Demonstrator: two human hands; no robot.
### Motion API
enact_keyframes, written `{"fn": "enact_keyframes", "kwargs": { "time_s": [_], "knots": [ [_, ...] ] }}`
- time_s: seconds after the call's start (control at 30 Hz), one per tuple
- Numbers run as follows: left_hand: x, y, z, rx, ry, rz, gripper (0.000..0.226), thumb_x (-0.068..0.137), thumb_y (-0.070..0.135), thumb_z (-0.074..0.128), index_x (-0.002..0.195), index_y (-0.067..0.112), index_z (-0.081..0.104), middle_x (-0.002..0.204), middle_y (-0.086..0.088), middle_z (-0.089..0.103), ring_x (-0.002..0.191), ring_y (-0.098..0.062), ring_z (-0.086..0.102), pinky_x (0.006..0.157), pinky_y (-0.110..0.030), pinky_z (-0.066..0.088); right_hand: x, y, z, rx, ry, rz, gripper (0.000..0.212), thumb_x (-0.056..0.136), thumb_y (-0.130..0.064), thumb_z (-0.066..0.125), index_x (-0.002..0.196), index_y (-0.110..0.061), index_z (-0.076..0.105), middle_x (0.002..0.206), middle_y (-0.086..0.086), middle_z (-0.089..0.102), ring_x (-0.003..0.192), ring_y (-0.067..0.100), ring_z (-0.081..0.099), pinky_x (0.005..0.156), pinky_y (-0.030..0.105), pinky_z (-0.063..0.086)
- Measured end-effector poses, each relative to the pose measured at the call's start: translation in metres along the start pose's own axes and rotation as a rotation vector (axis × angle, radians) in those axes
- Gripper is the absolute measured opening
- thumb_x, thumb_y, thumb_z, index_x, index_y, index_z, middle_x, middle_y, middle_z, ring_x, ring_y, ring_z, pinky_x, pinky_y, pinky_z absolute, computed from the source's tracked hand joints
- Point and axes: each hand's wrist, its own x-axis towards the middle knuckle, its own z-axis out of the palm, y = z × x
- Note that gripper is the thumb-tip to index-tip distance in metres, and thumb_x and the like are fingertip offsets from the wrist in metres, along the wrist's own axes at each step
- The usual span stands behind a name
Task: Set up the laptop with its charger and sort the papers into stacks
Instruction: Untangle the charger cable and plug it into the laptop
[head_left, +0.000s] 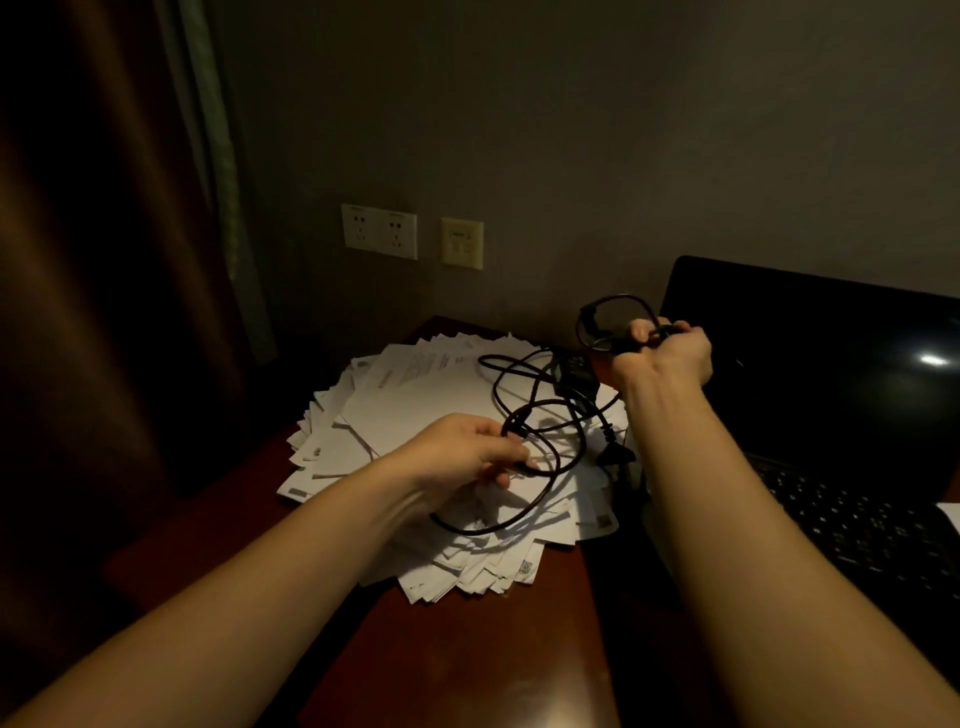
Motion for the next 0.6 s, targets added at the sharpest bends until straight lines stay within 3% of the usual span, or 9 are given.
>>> {"fn": "enact_keyframes", "kwargs": {
  "time_s": [0.1,0.27,0.37,0.47,0.6],
  "knots": [
    [0.000,-0.003,-0.002,-0.202,0.093,-0.023,0.017,0.094,0.010,0.066,0.104,-0.003,0.068,0.093,-0.019,0.073,0.059,-0.011,0.059,0.048,-0.020,0.043,0.014,-0.009,-0.018,0.002,-0.080,0.004,0.035,0.104,-0.019,0.039,0.069,-0.015,0.040,0.060,0.001,0.038,0.044,0.013,0.029,0.040,0.023,0.023],
    [-0.002,0.008,0.005,-0.270,0.127,0.119,0.019,0.091,0.018,0.071,0.101,0.001,0.071,0.086,-0.010,0.075,0.062,-0.010,0.064,0.051,-0.018,0.047,0.016,-0.018,-0.036,-0.233,-0.188,-0.127,0.034,0.105,-0.027,0.042,0.073,-0.016,0.045,0.055,-0.001,0.044,0.046,0.011,0.036,0.039,0.020,0.020],
    [0.001,0.025,0.017,-0.291,0.091,0.198,0.015,0.093,0.016,0.069,0.100,0.003,0.069,0.089,-0.013,0.075,0.064,-0.013,0.066,0.051,-0.018,0.050,-0.001,-0.003,-0.047,-0.490,-0.348,-0.169,0.034,0.106,-0.025,0.041,0.074,-0.017,0.047,0.060,-0.001,0.046,0.048,0.008,0.043,0.040,0.019,0.029],
    [0.002,0.041,0.030,-0.237,0.058,0.269,0.013,0.096,0.012,0.064,0.103,0.002,0.066,0.086,-0.013,0.074,0.062,-0.015,0.066,0.052,-0.018,0.051,-0.021,0.011,-0.061,-0.876,-0.503,-0.256,0.032,0.104,-0.025,0.048,0.075,-0.017,0.056,0.064,-0.002,0.056,0.058,0.010,0.053,0.052,0.024,0.043],
    [-0.001,0.054,0.043,-0.069,-0.020,0.326,0.020,0.100,0.003,0.052,0.111,-0.006,0.066,0.086,-0.017,0.070,0.063,-0.016,0.066,0.059,-0.022,0.056,-0.035,0.011,-0.079,-1.079,-0.606,-0.223,0.026,0.102,-0.025,0.054,0.084,-0.010,0.066,0.067,0.005,0.063,0.063,0.016,0.061,0.059,0.032,0.051]
  ]
}}
